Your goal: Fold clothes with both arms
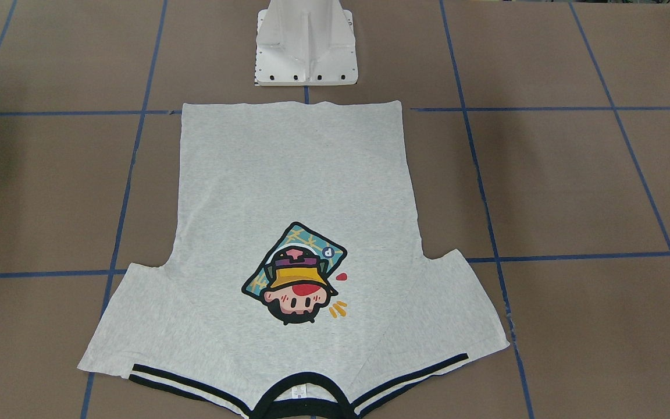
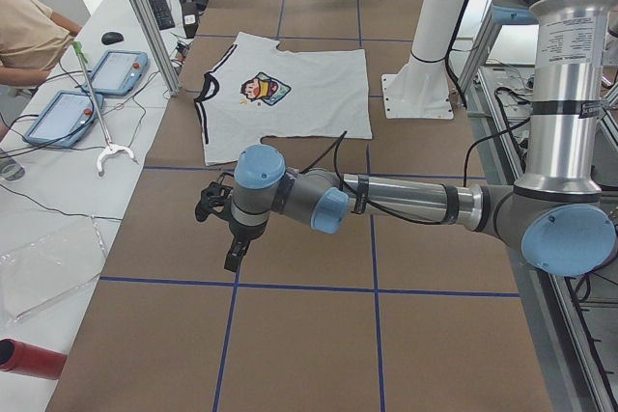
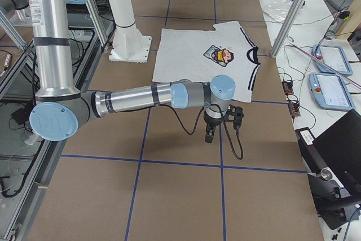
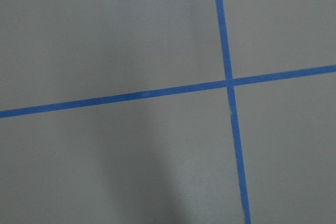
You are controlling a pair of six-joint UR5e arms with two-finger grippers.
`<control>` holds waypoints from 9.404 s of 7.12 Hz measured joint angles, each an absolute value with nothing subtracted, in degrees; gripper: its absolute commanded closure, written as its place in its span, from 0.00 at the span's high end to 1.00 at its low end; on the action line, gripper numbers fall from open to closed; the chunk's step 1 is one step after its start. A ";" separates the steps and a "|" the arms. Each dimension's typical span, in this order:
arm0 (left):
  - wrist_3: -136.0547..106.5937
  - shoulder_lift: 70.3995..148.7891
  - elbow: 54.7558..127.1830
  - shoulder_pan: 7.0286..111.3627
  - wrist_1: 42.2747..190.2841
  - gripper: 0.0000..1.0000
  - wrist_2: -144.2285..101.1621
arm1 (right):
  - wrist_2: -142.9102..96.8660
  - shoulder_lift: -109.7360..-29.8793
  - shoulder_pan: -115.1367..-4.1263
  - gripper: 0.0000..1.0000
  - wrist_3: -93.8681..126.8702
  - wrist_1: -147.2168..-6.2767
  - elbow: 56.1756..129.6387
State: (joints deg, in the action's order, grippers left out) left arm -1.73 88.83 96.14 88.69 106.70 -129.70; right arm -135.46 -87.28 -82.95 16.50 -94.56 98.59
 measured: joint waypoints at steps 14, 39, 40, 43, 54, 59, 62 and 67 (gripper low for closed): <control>-1.62 88.56 95.32 88.42 112.03 1.00 -135.44 | -102.63 -52.05 -55.55 0.79 72.72 -38.52 50.69; -1.83 88.86 95.30 88.42 112.06 1.00 -135.53 | -90.01 -37.88 -44.99 0.30 73.07 -60.91 56.17; -1.86 88.86 95.35 88.42 112.06 1.00 -135.53 | -89.54 -37.45 -44.91 0.99 73.05 -60.97 55.43; -5.41 89.74 94.87 88.02 112.06 1.00 -135.53 | -88.94 -37.40 -44.47 1.00 72.50 -61.00 55.84; -58.45 122.96 59.72 60.98 140.69 0.84 -125.72 | -111.78 -66.83 -47.87 1.00 71.81 -60.82 98.21; -62.64 131.10 46.69 57.77 147.18 0.52 -120.97 | -111.60 -69.15 -47.79 1.00 71.57 -60.74 99.28; -62.72 133.81 42.03 56.25 149.39 0.44 -118.48 | -111.16 -69.26 -47.67 1.00 71.56 -60.73 98.92; -62.76 133.81 41.83 56.24 149.68 0.00 -118.45 | -110.35 -68.97 -46.93 1.00 72.36 -60.73 98.65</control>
